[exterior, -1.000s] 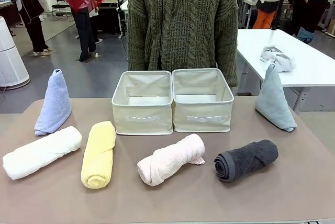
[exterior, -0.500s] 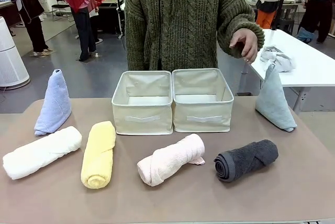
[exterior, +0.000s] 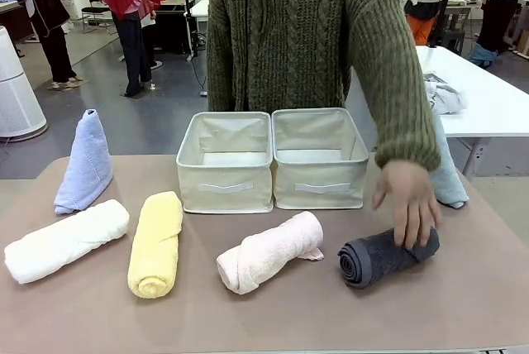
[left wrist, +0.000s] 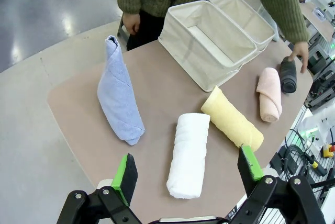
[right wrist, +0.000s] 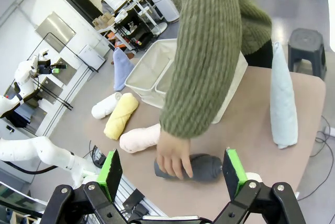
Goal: Sort the towels based on their folding style.
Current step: Pick up one triangle-folded towel and place it in the left Fabric basket.
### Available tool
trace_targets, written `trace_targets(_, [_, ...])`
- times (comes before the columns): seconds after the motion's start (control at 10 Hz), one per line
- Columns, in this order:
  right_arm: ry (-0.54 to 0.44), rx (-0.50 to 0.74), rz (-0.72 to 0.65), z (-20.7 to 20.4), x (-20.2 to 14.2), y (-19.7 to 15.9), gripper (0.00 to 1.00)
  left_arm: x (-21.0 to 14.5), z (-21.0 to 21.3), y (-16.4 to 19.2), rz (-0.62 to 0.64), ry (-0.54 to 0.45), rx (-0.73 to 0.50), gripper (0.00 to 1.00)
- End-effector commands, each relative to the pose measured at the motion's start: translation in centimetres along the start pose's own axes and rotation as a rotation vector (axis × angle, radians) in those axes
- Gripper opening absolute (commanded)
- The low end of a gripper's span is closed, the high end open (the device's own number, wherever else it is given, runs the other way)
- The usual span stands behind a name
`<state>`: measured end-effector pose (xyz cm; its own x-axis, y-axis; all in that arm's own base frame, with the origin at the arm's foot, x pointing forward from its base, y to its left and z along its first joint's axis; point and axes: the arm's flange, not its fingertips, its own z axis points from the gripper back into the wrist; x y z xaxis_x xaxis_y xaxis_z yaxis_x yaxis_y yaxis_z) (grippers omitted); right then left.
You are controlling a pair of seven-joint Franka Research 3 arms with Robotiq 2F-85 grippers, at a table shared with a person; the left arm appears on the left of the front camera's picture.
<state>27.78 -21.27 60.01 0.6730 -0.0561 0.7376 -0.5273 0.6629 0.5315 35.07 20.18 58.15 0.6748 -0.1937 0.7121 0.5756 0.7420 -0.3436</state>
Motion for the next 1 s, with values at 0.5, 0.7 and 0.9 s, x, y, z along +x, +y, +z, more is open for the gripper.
trace_targets(0.5, [-0.004,-0.006,0.003,0.0,0.1,-0.1,1.0,5.8,-2.3,-2.1,0.077,0.117,0.251,1.0])
trace_targets(0.7, [-0.004,-0.006,0.003,0.0,0.1,-0.1,1.0,13.0,-7.5,-2.1,0.149,0.244,0.479,1.0])
trace_targets(0.9, [-0.004,-0.006,0.003,0.0,0.1,-0.1,1.0,16.5,-13.1,-1.4,0.197,0.383,0.631,1.0])
